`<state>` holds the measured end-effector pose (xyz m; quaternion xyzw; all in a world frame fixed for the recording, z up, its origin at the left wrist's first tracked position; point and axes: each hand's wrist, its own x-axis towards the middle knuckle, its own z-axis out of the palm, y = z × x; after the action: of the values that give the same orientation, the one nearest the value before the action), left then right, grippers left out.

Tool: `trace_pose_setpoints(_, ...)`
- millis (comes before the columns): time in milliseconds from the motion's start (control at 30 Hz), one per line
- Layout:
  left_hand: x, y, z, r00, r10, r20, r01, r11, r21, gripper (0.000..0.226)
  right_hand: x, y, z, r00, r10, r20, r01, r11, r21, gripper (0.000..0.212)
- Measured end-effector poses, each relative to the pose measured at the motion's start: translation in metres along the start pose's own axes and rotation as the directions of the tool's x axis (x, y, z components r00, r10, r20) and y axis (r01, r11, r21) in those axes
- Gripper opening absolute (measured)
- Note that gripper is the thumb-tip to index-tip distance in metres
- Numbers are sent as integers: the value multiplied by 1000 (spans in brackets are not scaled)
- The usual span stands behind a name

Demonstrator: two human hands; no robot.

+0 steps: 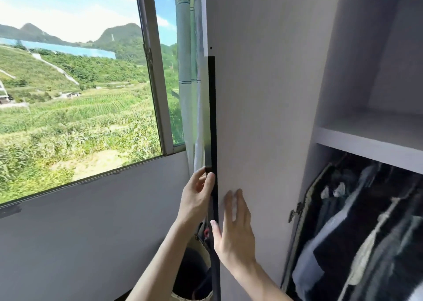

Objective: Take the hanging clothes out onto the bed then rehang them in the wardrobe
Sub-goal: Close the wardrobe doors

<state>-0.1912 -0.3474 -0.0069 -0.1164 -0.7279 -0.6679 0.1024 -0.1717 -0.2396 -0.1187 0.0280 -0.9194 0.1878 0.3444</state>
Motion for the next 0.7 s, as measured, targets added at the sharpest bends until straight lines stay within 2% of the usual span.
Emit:
trace_pose_setpoints(167, -18, 5, 13, 1000, 7, -23, -7, 1000, -14, 19, -12, 12, -15, 999, -30, -12, 31, 998, 47, 78)
trace_pose_setpoints(267, -38, 11, 23, 1000, -23, 2, 23, 1000, 8, 41, -28, 27, -30, 997, -76, -33, 80, 991, 108, 74)
trace_pose_setpoints(300, -47, 14, 28, 999, -38, 15, 37, 999, 24, 42, -36, 33, -36, 996, -83, -37, 87, 987, 138, 71)
trace_pose_setpoints(400, -78, 29, 45, 996, -41, 77, 35, 997, 74, 25, -68, 55, -55, 996, -76, -50, 87, 963, 256, 65)
trace_pose_setpoints(533, -114, 47, 90, 985, -15, 173, -2, 995, 98, 22, -112, 96, -97, 998, -31, -61, 51, 932, 359, 56)
trace_pose_setpoints(600, -125, 56, 119, 973, 20, 230, -56, 987, 149, 18, -129, 122, -121, 997, 29, -70, 0, 924, 382, 51)
trace_pose_setpoints(700, -134, 72, 170, 940, 57, 337, -141, 963, 231, 16, -151, 161, -153, 953, 253, -165, -170, 901, 399, 43)
